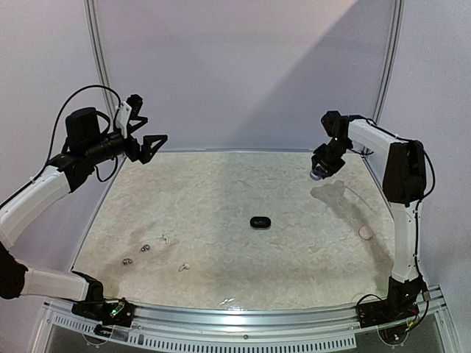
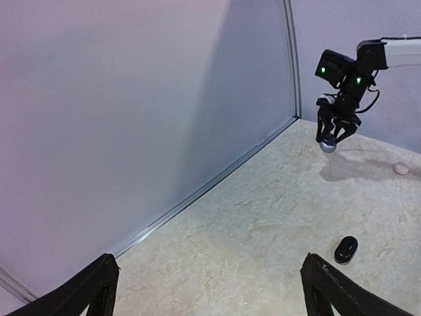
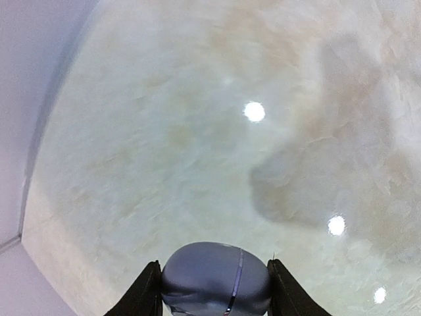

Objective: Insert the wireless bluetooth earbuds into the charging case
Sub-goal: Pick up the charging case from the center of the board, then pass from the right arm to the left

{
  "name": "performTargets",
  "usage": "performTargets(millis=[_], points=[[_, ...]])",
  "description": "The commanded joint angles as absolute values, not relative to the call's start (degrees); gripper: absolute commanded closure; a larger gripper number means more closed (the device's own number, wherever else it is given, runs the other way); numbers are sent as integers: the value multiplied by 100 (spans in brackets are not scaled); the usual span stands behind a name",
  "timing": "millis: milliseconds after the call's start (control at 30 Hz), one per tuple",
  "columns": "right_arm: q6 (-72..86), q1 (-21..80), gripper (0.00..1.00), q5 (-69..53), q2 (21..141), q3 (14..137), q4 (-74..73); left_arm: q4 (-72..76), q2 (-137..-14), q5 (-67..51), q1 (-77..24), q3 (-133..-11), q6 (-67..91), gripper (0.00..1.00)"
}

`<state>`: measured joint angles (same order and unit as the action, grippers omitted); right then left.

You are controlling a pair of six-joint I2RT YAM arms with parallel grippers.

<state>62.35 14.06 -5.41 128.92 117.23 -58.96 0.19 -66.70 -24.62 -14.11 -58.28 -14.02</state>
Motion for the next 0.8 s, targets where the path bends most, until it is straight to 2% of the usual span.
performTargets(millis=[0, 167, 367, 567, 767], points=[[4957, 2263, 79, 287, 11468, 11833, -5029, 143, -6630, -3118, -1359, -5809, -666, 2], [4097, 3450, 78, 1001, 10598, 12042, -4167, 176, -6979, -3939, -1629, -6098, 160, 5], [3211, 4843, 75, 1744, 10418, 12349, -2953, 674, -7378, -4306, -2504, -6605, 413, 5], [3011, 5373, 75, 1477, 10530, 12535, -2542, 2005, -7781, -4090, -3007, -6927, 899, 7], [2804, 5701, 76, 1403, 10582, 12621, -2532, 2230, -8230, -3965, -3294, -7402, 1244, 20]])
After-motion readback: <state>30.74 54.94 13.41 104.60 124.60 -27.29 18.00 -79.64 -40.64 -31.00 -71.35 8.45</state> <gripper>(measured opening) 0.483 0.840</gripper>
